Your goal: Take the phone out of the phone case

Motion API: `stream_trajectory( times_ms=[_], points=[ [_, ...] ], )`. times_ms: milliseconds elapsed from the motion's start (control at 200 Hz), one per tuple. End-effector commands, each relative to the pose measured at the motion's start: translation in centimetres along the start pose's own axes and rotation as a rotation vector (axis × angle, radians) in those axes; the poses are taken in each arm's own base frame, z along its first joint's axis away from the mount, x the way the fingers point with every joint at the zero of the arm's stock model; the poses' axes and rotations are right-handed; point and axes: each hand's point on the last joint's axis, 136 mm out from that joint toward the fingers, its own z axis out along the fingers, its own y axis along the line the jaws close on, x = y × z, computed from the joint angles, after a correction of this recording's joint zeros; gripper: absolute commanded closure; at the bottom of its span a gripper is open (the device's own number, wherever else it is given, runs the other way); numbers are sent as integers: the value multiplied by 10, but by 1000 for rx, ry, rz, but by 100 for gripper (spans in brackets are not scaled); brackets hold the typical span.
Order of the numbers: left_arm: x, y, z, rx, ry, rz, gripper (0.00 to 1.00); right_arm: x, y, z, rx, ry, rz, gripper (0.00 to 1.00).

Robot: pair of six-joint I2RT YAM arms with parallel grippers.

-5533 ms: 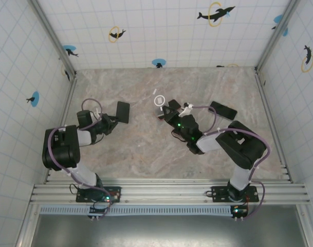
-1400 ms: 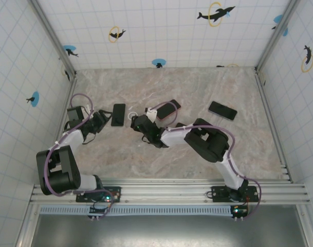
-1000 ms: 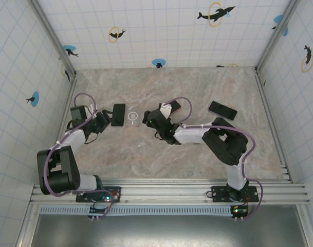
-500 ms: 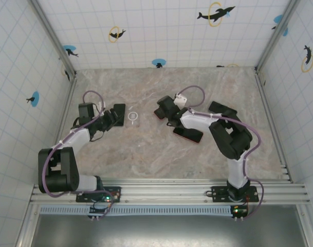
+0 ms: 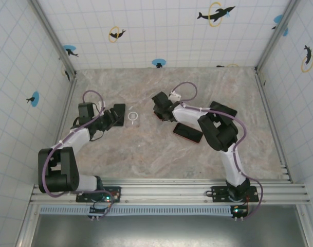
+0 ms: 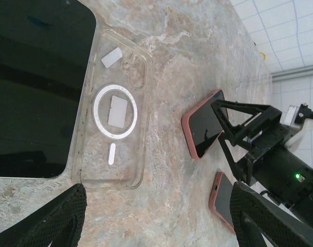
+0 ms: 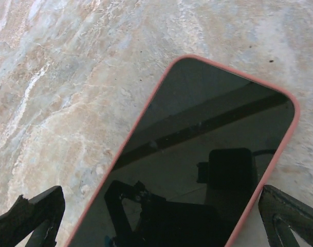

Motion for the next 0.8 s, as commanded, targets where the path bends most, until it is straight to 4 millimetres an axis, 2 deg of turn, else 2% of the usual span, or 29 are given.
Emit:
stream_trajectory(
  times_ms=[0,95,110,160,355,480,636,796],
  points=[
    [-6,-8,1,11,-5,25,25,0,0,11,41,9,-18,1],
    [-6,-8,1,9,-1,27,25,-4,6,13,57,9,-29,1],
    [-7,-7,0,7,-4,27,25,3,3,21,72,21,-39,1],
    [-6,-7,1,9,-2,26,25,4,4,26,76,22,-47,1],
    [-5,-7,1,6,6,29,25,4,9,38,137,-2,-146,1],
    [-5,-7,1,3,13,33,25,13,10,45,149,19,-188,0],
    [-7,-9,1,6,11,38,25,24,8,49,182,36,-255,2],
    [-7,-11,2,9,16,41,25,29,-8,50,245,46,-301,4]
  ],
)
